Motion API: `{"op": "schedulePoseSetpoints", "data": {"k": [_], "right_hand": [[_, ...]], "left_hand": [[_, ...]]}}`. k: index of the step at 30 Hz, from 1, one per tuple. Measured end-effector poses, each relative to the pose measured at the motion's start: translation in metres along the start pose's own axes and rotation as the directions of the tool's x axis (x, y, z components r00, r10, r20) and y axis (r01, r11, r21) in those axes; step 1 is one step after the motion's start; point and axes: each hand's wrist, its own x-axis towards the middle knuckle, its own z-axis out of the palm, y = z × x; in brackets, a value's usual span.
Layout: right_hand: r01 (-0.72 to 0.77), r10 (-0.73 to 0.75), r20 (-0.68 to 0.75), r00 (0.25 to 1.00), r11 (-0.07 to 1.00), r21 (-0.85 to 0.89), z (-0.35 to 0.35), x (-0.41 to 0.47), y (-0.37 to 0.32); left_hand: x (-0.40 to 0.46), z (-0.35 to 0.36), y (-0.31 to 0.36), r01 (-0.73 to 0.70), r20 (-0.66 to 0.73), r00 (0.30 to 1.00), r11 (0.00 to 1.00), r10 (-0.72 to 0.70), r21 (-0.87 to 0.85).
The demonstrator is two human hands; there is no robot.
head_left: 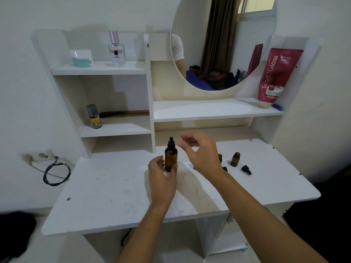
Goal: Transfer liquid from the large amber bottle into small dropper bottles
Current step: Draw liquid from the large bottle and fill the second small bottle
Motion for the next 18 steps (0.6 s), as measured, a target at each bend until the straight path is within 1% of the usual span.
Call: {"op": "schedulePoseSetpoints", "data": {"k": [2,7,11,14,18], "right_hand": [[-0.017,0.016,-0.022,1.000,1.000,-0.012,-0.011,-0.009,0.003],[-0.118,0.116,-0.073,0.991,0.993,-0.010,-0.045,-0.038,0.021],[-0.281,0.276,-0.095,0.956,0.959,-0.046,-0.070,-0.065,0.045],[-0.395,0.384,-0.100,0.918,0.908,-0.139,-0.078,-0.083,0.065],[-0.539,0.531,-0.102,0.841,0.807,-0.242,-0.078,-0.095,0.083]], "left_hand": [[-0.005,0.001,0.000,0.001,-0.020,1.000,1.000,-0.001,0.002],[-0.023,0.003,0.005,0.000,-0.066,0.998,0.999,-0.002,-0.037],[-0.041,0.013,0.013,-0.048,-0.040,0.998,0.997,0.045,-0.066],[-0.056,0.027,0.022,-0.053,0.073,0.996,0.997,0.056,-0.049],[-0.071,0.052,0.028,-0.124,0.262,0.958,0.992,0.116,0.014]]}}
